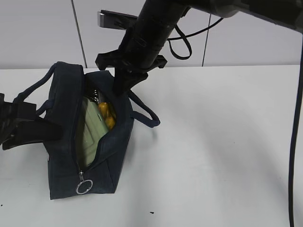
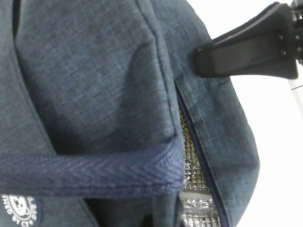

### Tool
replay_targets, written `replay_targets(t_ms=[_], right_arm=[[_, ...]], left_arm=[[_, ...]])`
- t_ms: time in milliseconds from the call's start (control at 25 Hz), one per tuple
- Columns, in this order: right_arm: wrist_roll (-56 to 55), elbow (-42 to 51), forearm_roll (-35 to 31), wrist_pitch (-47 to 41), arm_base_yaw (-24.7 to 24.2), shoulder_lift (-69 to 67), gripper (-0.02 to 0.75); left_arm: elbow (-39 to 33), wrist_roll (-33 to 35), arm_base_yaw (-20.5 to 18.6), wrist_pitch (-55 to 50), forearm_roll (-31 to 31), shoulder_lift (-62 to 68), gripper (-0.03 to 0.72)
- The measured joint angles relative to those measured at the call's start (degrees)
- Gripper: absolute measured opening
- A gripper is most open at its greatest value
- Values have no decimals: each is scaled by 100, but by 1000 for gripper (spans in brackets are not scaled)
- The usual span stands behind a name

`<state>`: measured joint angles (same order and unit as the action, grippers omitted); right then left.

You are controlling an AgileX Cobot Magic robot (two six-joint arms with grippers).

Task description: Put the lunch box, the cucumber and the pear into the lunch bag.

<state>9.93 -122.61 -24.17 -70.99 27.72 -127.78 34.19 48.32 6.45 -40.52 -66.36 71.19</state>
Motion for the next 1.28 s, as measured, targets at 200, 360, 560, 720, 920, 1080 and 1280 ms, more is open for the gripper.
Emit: replay_targets(t_ms=[200,360,560,720,920,1080,1280], right_arm=[[0,0,0,0,0,0,6],[0,0,0,0,-55,0,6],[0,0,12,-15,-239,149,6],[0,0,49,-91,-536,309,6],[0,83,287,-136,-818,561,6],[0,369,694,-136,-877,811,6],[43,929,1117,-136,-986,924,6]], left_arm=[[0,0,0,0,-40,0,-18],[0,0,0,0,-213,0,-18],[0,0,0,4,-504,0,-18],[232,0,141,35,-529,8,-18],[788,0,640,132,-649,344,-18],[1238,0,1231,288,-711,948,-18],[1486,0,1614,424,-753,1491,-18]])
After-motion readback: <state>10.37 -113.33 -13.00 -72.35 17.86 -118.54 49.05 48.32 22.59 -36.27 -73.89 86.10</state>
